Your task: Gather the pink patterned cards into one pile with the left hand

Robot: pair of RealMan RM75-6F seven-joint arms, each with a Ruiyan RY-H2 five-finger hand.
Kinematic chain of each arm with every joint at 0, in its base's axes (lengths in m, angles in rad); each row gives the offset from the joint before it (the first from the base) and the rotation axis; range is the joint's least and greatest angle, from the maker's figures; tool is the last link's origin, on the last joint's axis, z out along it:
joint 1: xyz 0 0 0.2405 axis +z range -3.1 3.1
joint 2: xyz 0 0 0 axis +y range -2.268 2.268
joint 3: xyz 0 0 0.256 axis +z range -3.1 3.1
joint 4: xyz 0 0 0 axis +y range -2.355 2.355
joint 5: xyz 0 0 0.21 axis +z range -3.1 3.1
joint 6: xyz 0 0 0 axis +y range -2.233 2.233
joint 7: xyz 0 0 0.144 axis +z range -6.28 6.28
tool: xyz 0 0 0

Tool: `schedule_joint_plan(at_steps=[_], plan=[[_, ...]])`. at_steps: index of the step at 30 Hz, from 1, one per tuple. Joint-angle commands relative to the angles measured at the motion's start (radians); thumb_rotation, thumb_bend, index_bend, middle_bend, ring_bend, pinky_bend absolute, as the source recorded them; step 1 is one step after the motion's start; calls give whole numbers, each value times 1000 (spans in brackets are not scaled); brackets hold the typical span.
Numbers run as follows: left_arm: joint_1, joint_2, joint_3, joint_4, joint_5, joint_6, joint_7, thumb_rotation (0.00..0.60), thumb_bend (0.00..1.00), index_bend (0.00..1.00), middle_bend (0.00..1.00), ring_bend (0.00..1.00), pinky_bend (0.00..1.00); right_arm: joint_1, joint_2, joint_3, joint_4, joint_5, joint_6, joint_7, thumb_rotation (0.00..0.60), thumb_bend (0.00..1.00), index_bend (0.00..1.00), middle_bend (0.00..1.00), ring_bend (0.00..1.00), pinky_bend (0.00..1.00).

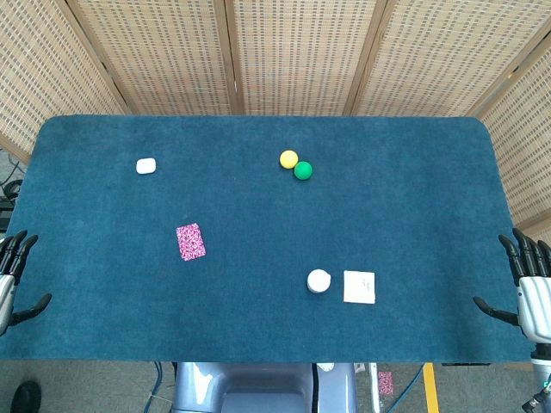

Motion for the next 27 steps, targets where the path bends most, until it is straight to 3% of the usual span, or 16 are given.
schedule_joint_plan(at_steps=[1, 8, 10, 14, 16, 22, 27], plan=[[0, -1, 1, 0, 2, -1, -4, 600, 263, 0, 0, 0, 0, 0, 0, -1, 0, 0, -2, 0, 600, 0, 0, 0, 0, 0], [-12, 1, 8, 0, 7, -34, -26, 600, 302, 0, 0, 0, 0, 1, 3, 0, -7, 4, -6, 2, 600, 0, 0, 0, 0, 0], [-28, 5, 15, -4, 16, -68, -55, 600, 421, 0, 0, 0, 0, 0, 6, 1, -11, 4, -4, 4, 600, 0, 0, 0, 0, 0], [-101, 28, 28, -29, 67, -188, -201, 600, 884, 0, 0, 0, 0, 1, 9, 2, -9, 11, -11, 13, 600, 0, 0, 0, 0, 0], [-150, 29, 25, -28, 98, -248, -269, 600, 992, 0, 0, 0, 0, 1, 11, 3, -7, 16, -16, 22, 600, 0, 0, 0, 0, 0], [-336, 4, 13, 1, 182, -468, -479, 600, 1000, 0, 0, 0, 0, 3, 20, 7, -2, 27, -27, 54, 600, 0, 0, 0, 0, 0], [-457, -79, -6, 70, 173, -609, -626, 600, 1000, 0, 0, 0, 0, 3, 28, 12, 4, 37, -35, 86, 600, 0, 0, 0, 0, 0]])
